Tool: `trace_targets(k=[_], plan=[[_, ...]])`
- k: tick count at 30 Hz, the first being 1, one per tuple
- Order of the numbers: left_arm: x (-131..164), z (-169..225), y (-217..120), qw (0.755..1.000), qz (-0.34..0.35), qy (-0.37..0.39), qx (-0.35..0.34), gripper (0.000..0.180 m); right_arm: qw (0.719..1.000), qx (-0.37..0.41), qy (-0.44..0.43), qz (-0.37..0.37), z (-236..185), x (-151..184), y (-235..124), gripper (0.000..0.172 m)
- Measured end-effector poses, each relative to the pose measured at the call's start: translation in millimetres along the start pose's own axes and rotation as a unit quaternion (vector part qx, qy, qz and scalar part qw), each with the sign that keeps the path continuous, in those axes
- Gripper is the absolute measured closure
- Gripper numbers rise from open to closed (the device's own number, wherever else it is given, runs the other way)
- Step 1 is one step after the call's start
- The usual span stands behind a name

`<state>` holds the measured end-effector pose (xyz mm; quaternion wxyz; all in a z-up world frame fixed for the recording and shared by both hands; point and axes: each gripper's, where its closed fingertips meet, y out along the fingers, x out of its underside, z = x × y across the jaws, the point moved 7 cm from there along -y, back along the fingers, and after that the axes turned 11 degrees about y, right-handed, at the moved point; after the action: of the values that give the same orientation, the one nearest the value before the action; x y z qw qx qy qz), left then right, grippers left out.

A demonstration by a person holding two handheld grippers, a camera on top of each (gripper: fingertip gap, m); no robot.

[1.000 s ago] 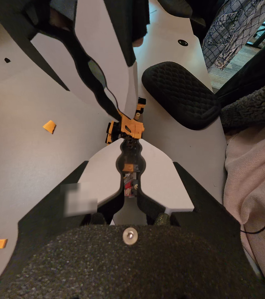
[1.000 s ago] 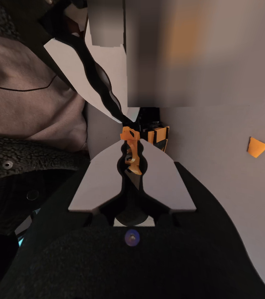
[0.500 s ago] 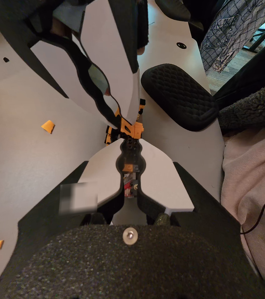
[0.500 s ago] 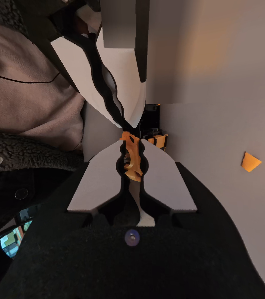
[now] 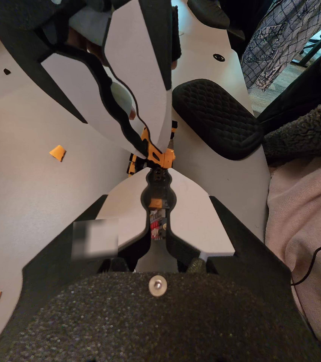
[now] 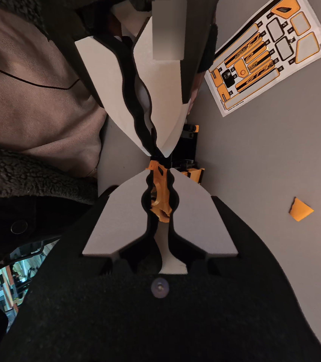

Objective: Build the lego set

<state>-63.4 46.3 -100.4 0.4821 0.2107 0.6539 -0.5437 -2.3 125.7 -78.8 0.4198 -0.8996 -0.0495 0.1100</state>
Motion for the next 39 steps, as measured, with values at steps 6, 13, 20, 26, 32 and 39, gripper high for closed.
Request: trace_targets(k=[6, 13, 20, 26, 32, 39], plan=[[-4, -3, 5, 1.0, 0.0, 0.002, -0.001, 0.171, 1.0, 0.002, -0.009, 0.0, -2, 0, 0, 0.159], [-4, -3, 5, 1.0, 0.001, -0.001, -0.001, 0.169, 1.0, 0.0, -0.015, -0.001, -4, -1, 0, 0.16], [0, 2, 0, 1.0, 0.002, 0.001, 0.0, 0.168, 1.0, 0.001, -0.012, 0.001, -3, -1, 0, 0.161], [4, 6, -6, 1.0, 0.002, 0.001, 0.002, 0.168, 1.0, 0.003, -0.009, 0.001, -2, -1, 0, 0.163], [6, 8, -8, 1.0, 0.001, 0.002, 0.002, 0.168, 1.0, 0.015, -0.008, 0.002, -1, -1, 0, 0.172], [7, 8, -8, 1.0, -0.001, 0.005, -0.006, 0.169, 1.0, 0.02, -0.005, 0.003, -3, 0, -1, 0.172]])
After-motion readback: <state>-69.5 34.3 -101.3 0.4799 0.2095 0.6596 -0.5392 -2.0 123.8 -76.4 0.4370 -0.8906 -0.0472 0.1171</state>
